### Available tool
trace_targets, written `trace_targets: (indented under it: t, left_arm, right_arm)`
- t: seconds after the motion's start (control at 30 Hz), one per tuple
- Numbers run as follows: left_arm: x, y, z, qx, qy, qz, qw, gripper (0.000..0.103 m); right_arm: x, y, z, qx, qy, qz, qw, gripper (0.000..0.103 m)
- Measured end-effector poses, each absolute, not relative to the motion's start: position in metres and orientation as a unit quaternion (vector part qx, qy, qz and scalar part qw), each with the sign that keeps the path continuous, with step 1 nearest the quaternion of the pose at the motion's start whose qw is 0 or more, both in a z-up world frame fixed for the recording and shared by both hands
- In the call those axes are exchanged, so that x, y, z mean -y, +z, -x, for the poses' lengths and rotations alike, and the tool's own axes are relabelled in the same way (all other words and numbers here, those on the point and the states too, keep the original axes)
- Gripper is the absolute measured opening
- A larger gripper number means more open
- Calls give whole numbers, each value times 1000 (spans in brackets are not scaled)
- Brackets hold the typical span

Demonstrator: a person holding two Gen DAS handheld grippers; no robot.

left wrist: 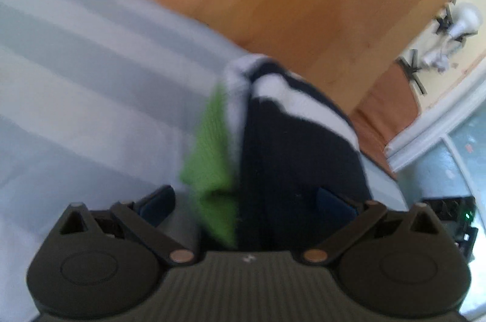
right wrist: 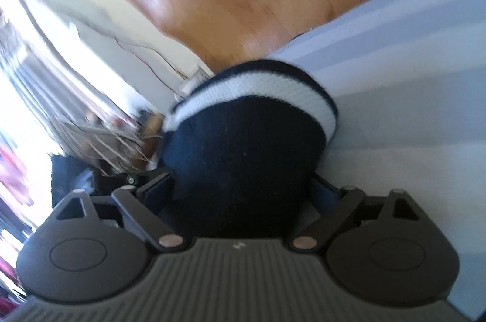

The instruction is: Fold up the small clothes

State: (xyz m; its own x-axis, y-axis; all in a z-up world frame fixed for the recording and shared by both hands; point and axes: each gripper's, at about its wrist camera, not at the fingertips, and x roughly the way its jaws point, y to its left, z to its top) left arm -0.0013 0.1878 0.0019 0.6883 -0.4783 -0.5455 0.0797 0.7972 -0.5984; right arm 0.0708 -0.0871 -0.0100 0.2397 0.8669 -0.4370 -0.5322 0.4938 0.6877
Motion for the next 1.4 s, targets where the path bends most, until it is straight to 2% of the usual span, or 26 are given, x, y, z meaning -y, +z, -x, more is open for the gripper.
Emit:
trace_targets:
  t: [0.07, 0.13, 0.2, 0.33, 0.43, 0.63, 0.7, 0.77, 0.83, 1.0, 1.4]
  left_arm:
    - [-172, 3, -6, -369, -180, 264, 873, 100]
    - [-160, 11, -13, -358, -180, 246, 882, 99]
    - [-151, 25, -26, -345, -201, 243, 884, 97]
    - [-121, 58, -74, -317, -215, 216, 898, 96]
    - [-98, 64, -118, -300, -223, 201, 905, 96]
    - [-62, 26, -198, -338, -185, 205, 900, 96]
    - [-51, 16, -204, -332, -161, 168, 914, 97]
    - [-47, 7, -199, -315, -142, 143, 928, 103]
    - [-52, 3, -195, -321, -141, 156, 923, 103]
    - [-51, 9, -153, -310, -98, 124, 938, 103]
    - [-33, 8, -35, -287, -34, 26, 957, 103]
  right_arm:
    - [79, -6, -68, -412, 454, -185, 768, 79]
    - [81, 5, -67, -393, 461, -171, 777, 61]
    - [90, 17, -69, -361, 467, -172, 789, 58]
    - [111, 47, -94, -304, 450, -166, 823, 57]
    - [125, 58, -126, -278, 421, -151, 850, 58]
    - [136, 35, -199, -334, 370, -124, 858, 58]
    - [141, 18, -207, -348, 359, -141, 855, 63]
    - [148, 18, -209, -358, 351, -161, 850, 64]
    - [150, 21, -201, -354, 348, -161, 853, 73]
    - [162, 34, -166, -317, 316, -157, 880, 79]
    - [199, 41, -25, -286, 229, -182, 912, 81]
